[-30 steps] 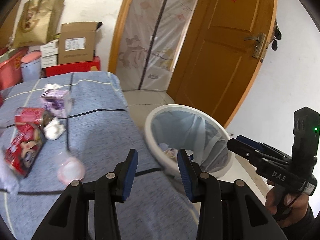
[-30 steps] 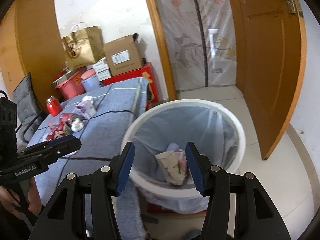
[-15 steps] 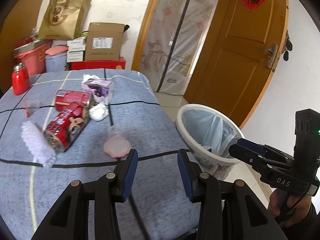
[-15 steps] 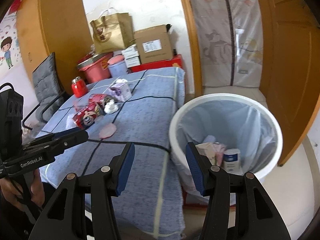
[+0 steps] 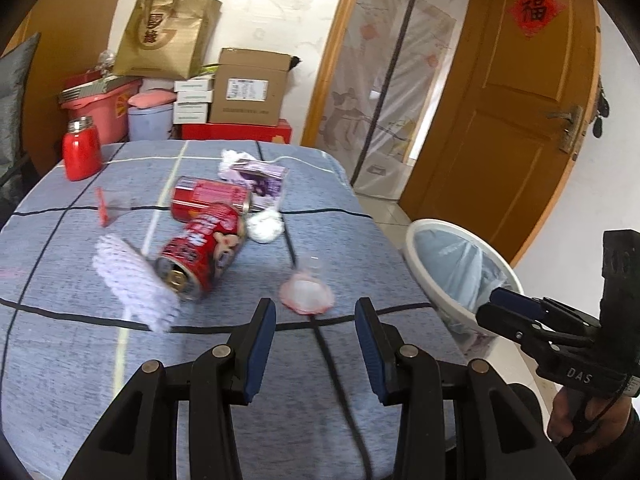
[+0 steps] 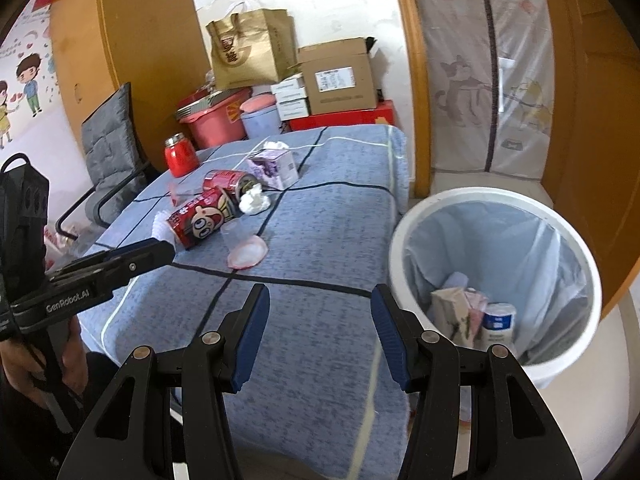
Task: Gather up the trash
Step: 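Move both tools back toward the table items, then grasp the red milk can with the left tool while the right tool grasps the clear plastic cup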
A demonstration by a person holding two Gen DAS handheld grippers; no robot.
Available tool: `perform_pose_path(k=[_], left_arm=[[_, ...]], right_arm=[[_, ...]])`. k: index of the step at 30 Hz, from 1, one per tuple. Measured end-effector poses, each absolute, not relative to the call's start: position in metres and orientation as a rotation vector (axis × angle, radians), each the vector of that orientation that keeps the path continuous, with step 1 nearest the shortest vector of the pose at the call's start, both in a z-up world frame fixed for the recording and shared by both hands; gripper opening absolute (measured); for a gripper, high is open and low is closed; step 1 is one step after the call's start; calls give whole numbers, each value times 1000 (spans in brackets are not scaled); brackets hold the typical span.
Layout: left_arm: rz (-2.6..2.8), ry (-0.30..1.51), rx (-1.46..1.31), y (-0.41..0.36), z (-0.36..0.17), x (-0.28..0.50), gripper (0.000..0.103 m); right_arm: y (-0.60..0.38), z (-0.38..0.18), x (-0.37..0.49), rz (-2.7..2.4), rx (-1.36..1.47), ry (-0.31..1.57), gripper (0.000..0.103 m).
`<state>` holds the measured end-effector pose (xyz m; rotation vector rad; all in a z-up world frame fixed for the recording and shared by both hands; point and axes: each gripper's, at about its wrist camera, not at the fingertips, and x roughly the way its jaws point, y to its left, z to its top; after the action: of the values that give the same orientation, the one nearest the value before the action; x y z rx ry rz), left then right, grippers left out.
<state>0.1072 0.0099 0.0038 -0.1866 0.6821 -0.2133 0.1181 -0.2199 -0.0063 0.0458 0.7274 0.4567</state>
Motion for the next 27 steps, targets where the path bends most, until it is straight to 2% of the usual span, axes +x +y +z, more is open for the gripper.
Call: perform_pose_path(k=[19, 27], left_arm=[[-61, 694, -98, 76, -12, 167, 41], [-112, 721, -86, 76, -24, 183, 52]], right_arm=[[-149, -21, 156, 580, -28, 756, 54], [-125, -26, 175, 604, -52, 763, 54]])
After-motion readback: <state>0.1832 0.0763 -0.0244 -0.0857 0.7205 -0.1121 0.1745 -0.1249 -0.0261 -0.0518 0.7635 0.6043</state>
